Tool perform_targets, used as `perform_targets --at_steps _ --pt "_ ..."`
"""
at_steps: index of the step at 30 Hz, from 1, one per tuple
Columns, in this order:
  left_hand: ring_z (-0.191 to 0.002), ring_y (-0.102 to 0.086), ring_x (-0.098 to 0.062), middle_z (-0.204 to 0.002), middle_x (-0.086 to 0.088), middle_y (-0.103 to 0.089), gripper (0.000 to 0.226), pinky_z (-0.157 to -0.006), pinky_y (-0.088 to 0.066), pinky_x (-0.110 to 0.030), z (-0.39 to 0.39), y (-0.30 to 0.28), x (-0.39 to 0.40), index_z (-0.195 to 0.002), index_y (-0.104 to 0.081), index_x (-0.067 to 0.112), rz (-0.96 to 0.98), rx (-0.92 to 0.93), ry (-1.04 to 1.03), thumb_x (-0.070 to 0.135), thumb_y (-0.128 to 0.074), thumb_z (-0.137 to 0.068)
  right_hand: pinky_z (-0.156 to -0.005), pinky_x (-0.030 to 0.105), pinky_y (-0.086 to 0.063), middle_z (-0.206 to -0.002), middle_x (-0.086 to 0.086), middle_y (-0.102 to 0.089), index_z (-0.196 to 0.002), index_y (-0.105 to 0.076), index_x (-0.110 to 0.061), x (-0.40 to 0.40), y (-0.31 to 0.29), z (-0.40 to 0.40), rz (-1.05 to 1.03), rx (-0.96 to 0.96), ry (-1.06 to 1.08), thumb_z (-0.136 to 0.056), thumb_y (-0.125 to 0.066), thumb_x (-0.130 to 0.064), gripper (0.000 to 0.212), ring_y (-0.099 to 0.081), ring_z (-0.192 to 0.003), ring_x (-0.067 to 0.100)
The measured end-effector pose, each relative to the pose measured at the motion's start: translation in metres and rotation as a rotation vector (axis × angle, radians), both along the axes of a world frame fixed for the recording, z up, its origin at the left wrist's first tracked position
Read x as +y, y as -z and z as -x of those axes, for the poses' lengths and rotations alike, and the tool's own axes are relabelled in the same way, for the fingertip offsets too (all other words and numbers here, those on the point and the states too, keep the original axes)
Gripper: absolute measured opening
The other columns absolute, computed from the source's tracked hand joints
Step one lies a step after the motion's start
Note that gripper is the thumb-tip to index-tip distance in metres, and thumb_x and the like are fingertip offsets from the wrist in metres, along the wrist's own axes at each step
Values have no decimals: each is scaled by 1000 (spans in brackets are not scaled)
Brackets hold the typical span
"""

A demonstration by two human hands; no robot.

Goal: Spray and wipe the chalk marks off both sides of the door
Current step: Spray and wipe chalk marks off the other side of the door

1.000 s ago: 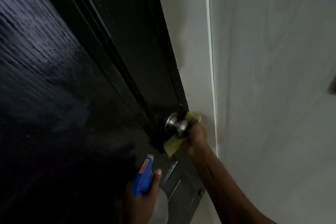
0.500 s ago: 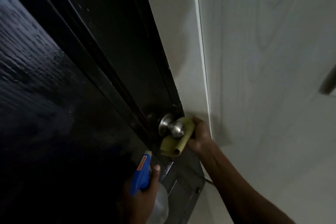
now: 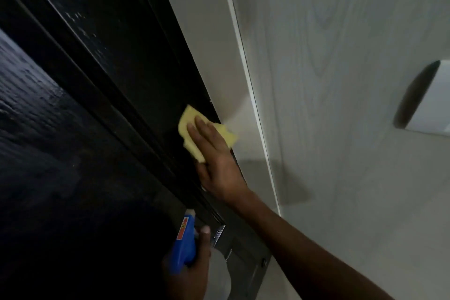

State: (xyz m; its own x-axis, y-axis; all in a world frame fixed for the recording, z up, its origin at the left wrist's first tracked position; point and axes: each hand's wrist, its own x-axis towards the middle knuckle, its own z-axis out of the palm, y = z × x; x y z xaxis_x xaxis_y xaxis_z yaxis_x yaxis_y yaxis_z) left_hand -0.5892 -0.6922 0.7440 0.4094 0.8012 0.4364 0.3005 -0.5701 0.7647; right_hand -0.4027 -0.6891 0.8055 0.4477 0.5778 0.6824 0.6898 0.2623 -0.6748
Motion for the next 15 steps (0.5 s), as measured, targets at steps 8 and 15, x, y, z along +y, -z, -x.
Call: perform_targets --at_steps 8,15 --pt "-60 -63 -1 -56 3 -64 73 -66 -43 -1 5 2 -12 -70 -65 11 -61 4 -48 81 -49 -81 -112 46 -41 -142 8 -57 -134 -60 -6 -37 59 -3 81 284 -86 -99 -48 -24 41 -50 -136 21" --pt "-59 -63 0 -52 8 -62 70 -65 -42 0 24 -2 -3 -67 -68 14 -55 -10 -20 80 -50 -82 -78 24 -54 -95 -9 -76 -105 -72 -27 -94 56 -23 113 720 96 -105 -44 -8 33 -69 -93 15"
